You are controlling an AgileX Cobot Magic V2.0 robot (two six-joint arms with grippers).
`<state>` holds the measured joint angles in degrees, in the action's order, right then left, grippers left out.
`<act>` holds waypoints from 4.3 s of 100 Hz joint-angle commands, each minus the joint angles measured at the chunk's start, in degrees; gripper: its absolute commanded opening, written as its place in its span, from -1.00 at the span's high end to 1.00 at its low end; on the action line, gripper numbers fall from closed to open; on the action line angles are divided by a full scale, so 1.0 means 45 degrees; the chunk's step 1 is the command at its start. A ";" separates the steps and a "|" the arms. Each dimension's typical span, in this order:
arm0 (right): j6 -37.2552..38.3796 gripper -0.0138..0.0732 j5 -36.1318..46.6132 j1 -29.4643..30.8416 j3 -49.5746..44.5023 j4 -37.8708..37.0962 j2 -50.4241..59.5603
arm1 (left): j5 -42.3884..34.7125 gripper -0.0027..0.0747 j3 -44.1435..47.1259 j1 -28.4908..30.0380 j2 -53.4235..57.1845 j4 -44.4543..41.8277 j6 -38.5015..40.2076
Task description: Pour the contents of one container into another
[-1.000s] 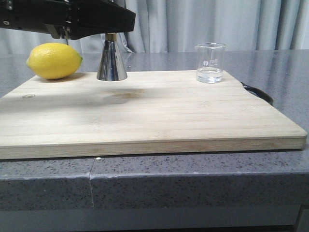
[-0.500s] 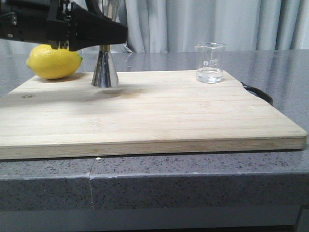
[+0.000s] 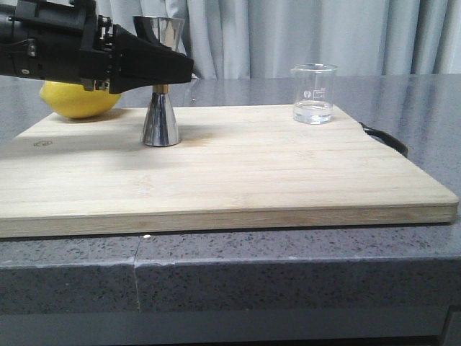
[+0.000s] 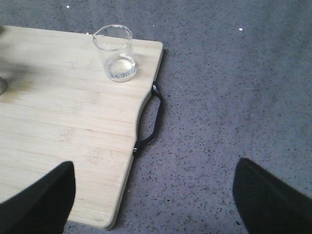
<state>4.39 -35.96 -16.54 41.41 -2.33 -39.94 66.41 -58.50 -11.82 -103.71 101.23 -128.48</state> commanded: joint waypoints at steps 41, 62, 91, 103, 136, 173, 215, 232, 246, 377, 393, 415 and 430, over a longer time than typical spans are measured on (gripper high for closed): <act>-0.0004 -0.68 0.0770 0.0006 0.0343 -0.0050 0.0078 | 0.1525 0.31 -0.0349 0.0025 0.0362 0.0943 -0.0045; -0.0004 -0.68 0.0770 0.0006 0.0343 -0.0050 0.0078 | 0.1525 -0.16 -0.0349 0.0025 0.0362 0.0943 -0.0045; -0.0004 -0.68 0.0794 0.0006 0.0343 -0.0050 0.0078 | 0.0078 -0.54 -0.0349 0.0025 0.0900 0.0642 0.0842; -0.0004 -0.68 0.0794 0.0006 0.0343 -0.0050 0.0078 | -0.0778 -0.54 -0.0349 0.0025 0.1673 -0.0435 0.2088; -0.0004 -0.68 0.0281 0.0006 0.0343 -0.0207 0.0078 | -0.3178 -0.54 -0.0353 0.0025 0.4845 -0.7433 0.8834; 0.0285 -0.68 -0.1412 0.0056 0.0366 -0.0622 0.0078 | -0.3973 -0.54 -0.0353 0.0025 0.9373 -1.8111 2.1568; 0.1967 -0.68 -0.2376 0.0056 0.0786 -0.2041 0.0108 | -0.2648 -0.54 0.0408 0.0025 1.3173 -2.2098 2.7563; 0.1967 -0.68 -0.2395 0.0056 0.1015 -0.2054 0.0327 | -0.3825 -0.54 0.1656 0.0025 1.4539 -2.2162 2.8254; 0.1967 -0.66 -0.2209 0.0056 0.1015 -0.2054 0.0394 | -0.4428 -0.52 0.2054 0.0025 1.4971 -2.2162 2.8311; 0.1967 0.80 -0.1419 0.0056 0.1015 -0.2054 0.0394 | -0.6789 0.98 0.4022 0.0806 1.7252 -2.2413 2.8321; 0.1967 0.80 -0.1419 0.0056 0.1015 -0.2054 0.0394 | -0.8123 0.98 0.6725 0.1959 2.0095 -2.2590 2.8321; 0.1967 0.80 -0.1419 0.0056 0.1015 -0.2054 0.0394 | -1.0433 0.98 1.0454 0.2173 2.2862 -2.2495 2.8321; 0.1967 0.80 -0.1419 0.0056 0.1015 -0.2054 0.0394 | -1.2208 0.98 1.2200 0.2173 2.3414 -2.2495 2.8321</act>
<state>13.32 -46.09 -16.54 44.07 -10.20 -38.39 21.05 -5.87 -2.15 0.24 -0.31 -1.66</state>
